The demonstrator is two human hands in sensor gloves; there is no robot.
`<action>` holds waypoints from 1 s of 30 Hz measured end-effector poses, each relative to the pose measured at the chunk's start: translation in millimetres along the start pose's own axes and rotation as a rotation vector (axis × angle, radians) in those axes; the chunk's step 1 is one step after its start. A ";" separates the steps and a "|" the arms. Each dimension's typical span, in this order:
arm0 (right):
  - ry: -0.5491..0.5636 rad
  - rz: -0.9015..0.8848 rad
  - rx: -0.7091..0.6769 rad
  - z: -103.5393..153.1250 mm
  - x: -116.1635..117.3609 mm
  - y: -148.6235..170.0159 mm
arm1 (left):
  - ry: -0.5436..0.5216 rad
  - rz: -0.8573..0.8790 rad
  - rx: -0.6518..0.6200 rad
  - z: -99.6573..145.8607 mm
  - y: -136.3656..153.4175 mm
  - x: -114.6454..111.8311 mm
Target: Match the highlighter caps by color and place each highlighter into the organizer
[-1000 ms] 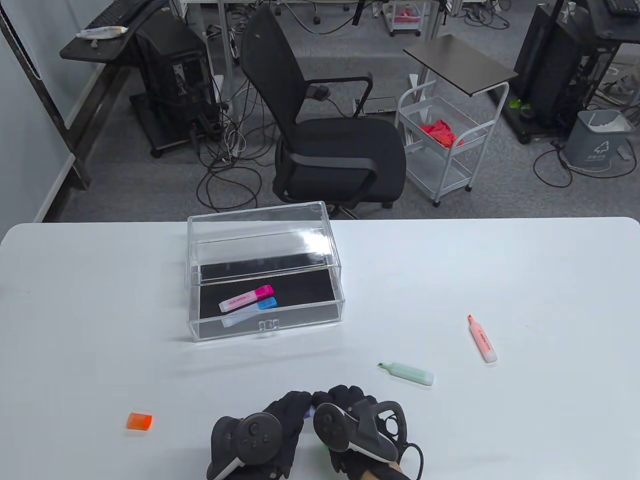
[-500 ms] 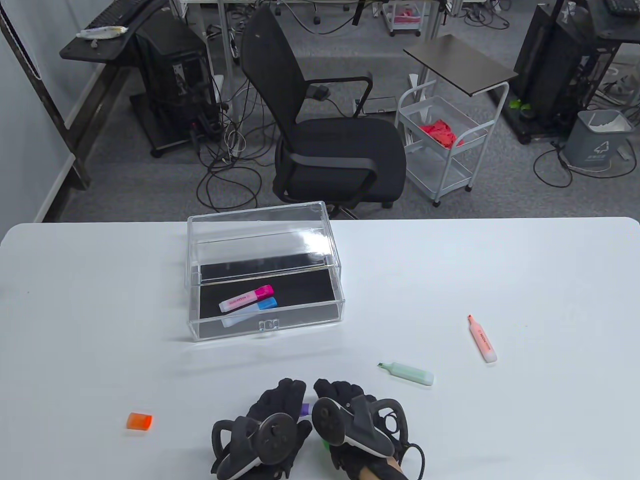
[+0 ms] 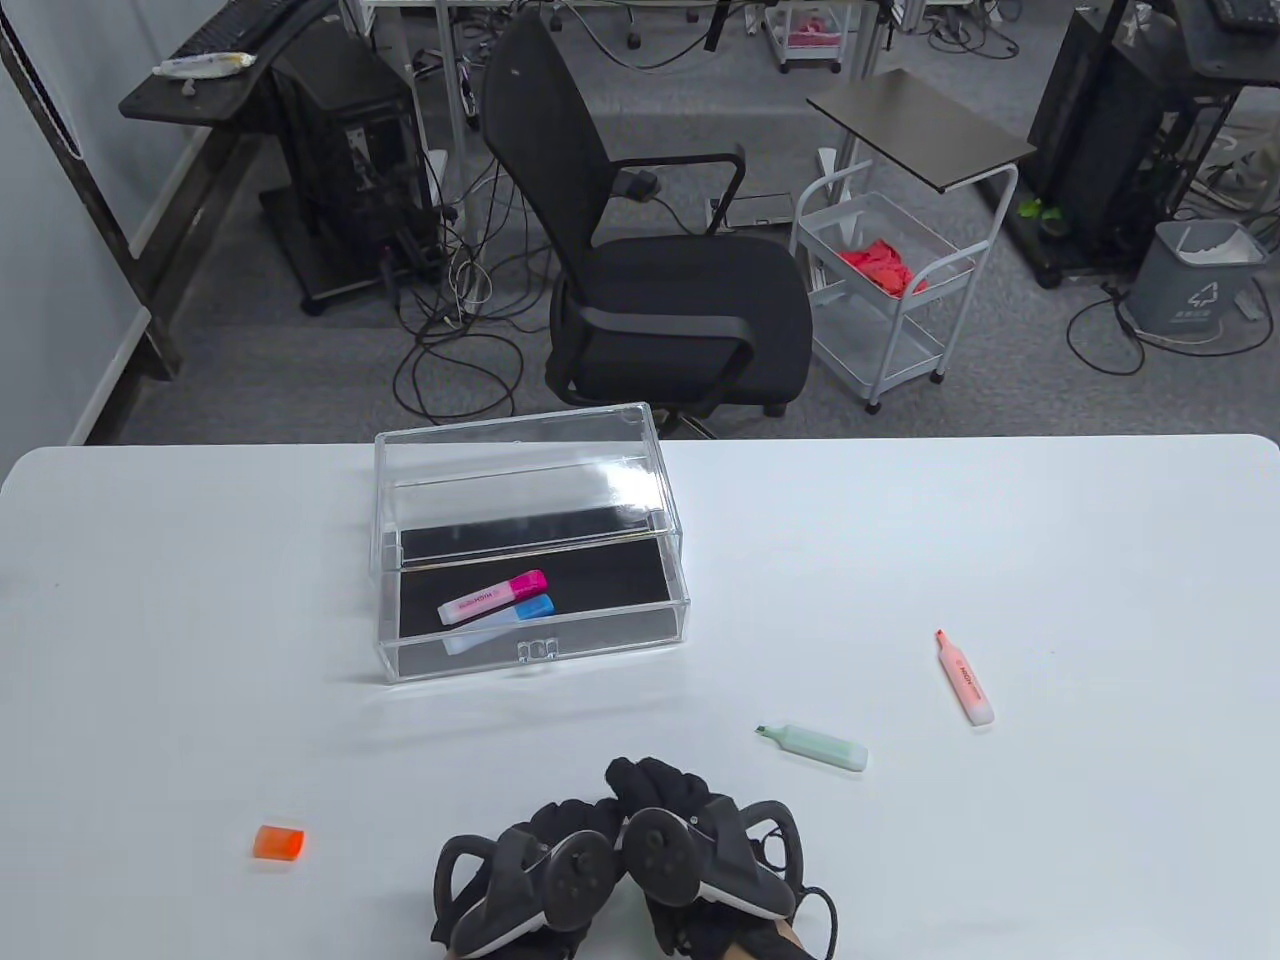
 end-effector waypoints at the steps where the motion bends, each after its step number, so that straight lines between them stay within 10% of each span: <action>1: 0.002 0.004 0.008 0.7 -0.7 2.1 | 0.000 -0.007 0.007 0.3 1.0 0.9; 12: 0.023 -0.019 0.115 9.6 -12.5 27.3 | -0.009 -0.032 0.120 -11.1 49.3 28.9; 30: -0.012 -0.039 0.143 7.3 -10.3 35.8 | -0.005 -0.210 0.358 -134.0 115.4 98.5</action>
Point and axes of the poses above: the tracker on the back of each hand, its own y axis roughly to the little-finger side, its own z axis roughly from the fingertips to the wrist, x = y × z, the point moved 4 cm from there along -z, roughly from the wrist to the fingertips, and after that the axes turned 4 degrees about z, right-handed, at the moved point
